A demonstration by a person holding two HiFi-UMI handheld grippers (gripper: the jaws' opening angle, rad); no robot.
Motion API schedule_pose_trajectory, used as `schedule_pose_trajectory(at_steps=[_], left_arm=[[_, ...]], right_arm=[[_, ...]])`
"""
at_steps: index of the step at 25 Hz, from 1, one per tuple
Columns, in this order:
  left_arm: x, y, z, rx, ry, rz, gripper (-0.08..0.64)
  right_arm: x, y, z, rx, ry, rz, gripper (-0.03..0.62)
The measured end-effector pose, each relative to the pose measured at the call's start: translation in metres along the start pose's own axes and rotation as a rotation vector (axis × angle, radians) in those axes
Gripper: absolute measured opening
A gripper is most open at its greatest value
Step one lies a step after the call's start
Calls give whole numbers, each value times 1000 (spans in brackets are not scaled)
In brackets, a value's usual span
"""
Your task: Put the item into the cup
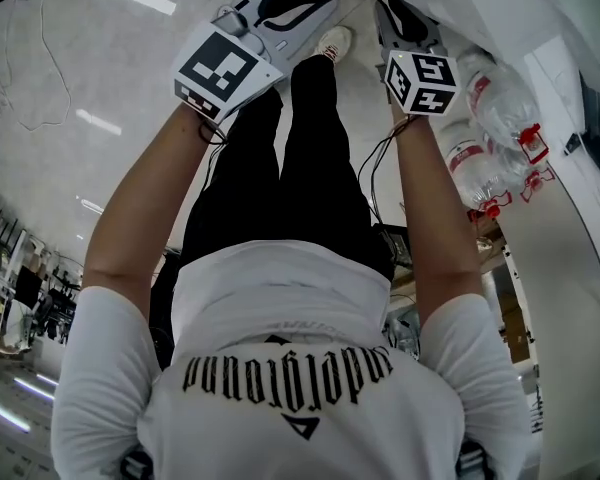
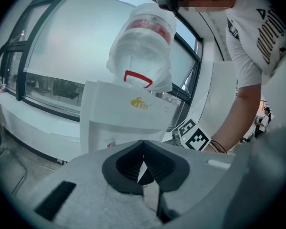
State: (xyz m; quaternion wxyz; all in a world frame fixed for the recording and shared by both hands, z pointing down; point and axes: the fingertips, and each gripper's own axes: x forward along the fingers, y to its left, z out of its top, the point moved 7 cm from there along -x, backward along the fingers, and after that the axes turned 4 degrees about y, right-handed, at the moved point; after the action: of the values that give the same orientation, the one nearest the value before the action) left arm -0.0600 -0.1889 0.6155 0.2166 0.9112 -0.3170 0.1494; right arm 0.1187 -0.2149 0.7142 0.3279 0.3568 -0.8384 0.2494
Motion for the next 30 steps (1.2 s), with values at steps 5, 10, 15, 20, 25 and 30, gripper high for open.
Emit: schedule_pose_trajectory(at_steps=[5,10,15,20,25,30], left_arm=[[-26,-19,26,20,-22,-5,12],[-75,-42,59,14,-66,10,12],[-137,-71,94,40,-118,17,12],[-196,-106,133,138,-150,30,12],[-246,-132,165,171,-209,22,12],[-278,-155,187,181,-217,8,12]], right_arm=[[-43,24,21,-32,-55,1,54],[-104,62,59,-105,-128,15,29],[-174,106,101,-165,-203,25,18],[-245,149,138,-216,-288,19,17],[-306,185,167,-250,-361,3,15],[-359,219,193,-273,-459,8,15]])
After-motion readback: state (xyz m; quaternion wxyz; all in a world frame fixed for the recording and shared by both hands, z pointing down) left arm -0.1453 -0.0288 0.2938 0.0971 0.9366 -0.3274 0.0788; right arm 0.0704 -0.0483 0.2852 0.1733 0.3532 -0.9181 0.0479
